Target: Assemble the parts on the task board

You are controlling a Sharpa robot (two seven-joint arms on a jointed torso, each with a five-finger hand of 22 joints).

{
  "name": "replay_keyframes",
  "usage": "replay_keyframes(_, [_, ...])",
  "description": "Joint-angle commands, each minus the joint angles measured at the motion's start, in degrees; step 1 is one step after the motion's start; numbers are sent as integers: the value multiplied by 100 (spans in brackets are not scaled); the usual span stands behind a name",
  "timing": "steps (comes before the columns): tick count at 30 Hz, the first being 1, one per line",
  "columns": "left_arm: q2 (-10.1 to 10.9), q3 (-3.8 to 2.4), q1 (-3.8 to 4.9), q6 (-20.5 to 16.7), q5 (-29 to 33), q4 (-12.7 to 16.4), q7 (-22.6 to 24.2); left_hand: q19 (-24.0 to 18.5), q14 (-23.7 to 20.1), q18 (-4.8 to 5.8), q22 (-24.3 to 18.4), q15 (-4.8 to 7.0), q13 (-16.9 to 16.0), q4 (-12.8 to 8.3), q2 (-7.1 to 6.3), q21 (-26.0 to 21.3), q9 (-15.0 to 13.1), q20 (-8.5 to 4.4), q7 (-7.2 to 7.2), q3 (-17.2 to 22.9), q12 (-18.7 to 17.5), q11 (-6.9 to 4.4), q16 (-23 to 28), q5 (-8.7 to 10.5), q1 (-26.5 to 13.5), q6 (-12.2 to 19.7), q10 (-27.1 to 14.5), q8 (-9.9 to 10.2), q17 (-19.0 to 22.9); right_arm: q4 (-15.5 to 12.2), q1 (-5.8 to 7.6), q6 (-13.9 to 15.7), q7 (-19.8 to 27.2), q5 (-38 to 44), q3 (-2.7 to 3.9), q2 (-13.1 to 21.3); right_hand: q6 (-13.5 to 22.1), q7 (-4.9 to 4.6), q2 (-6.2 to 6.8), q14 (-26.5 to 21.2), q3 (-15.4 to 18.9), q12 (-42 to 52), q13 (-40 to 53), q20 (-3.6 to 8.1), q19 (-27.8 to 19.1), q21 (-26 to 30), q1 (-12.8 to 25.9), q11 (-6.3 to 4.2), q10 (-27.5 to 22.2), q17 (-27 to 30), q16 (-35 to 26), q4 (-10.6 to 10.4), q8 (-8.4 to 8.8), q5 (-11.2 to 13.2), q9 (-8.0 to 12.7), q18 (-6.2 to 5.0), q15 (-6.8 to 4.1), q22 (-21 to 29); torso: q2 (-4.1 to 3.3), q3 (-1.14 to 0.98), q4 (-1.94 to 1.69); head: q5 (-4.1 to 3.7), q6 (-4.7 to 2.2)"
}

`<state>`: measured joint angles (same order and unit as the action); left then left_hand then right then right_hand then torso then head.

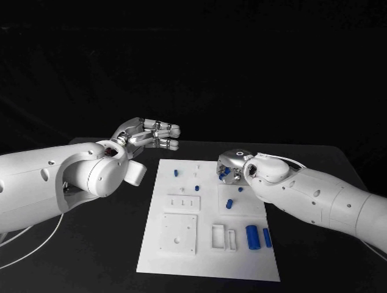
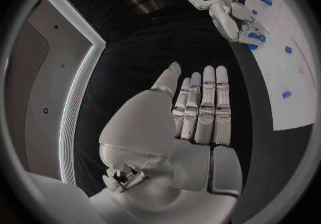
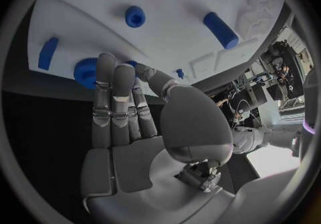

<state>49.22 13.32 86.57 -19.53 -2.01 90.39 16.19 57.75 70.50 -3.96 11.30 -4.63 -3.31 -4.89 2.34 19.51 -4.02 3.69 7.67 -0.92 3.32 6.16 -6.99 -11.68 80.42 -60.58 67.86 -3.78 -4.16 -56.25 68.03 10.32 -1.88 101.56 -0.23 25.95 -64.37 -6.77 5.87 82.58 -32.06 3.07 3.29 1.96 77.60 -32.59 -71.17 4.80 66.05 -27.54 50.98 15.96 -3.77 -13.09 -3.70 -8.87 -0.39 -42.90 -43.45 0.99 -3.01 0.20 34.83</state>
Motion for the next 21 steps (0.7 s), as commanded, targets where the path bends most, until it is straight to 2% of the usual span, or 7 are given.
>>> replay_keyframes(1, [-5,-6,11,70,-22,19,47,22,28,-10,-10,-5,-7,-9,2,-18,7,0,5,-31,-2,-1,36,6,-40,41,-56,20,-10,20,-12,-110,23,84,-6,-11,-41,-7,3,2,12,20,5,8,31,19,55,0,56,5,34,0,20,19,0,-28,-41,-20,-6,1,3,16,4])
replay_keyframes(11, [-12,-6,11,67,-24,4,44,22,28,-10,-10,-5,-7,-9,2,-18,7,0,5,-31,-2,-1,36,6,-40,41,-56,20,-10,47,-37,-145,21,101,-30,-13,-81,-1,-6,-2,-24,20,5,20,109,233,36,-13,108,5,39,4,19,16,-1,-15,-52,-376,-9,3,19,29,19])
replay_keyframes(13, [-20,-5,11,67,-25,-10,42,22,28,-10,-10,-5,-7,-9,2,-18,7,0,5,-31,-2,-1,36,6,-40,41,-56,20,-10,40,-39,-107,17,110,-32,-10,-112,7,-21,-2,-50,20,7,22,131,227,28,-26,161,2,43,5,18,25,-3,17,-59,-417,-8,6,21,28,23])
replay_keyframes(21, [-30,-3,10,62,-25,-41,42,22,28,-10,-10,-5,-7,-9,2,-18,7,0,5,-31,-2,-1,36,6,-40,41,-56,20,-10,-10,-41,268,-11,141,-35,1,-465,99,-133,-3,-401,23,15,127,129,153,-83,-157,620,-21,72,15,13,436,-25,112,-162,-643,-4,2,3,25,12])
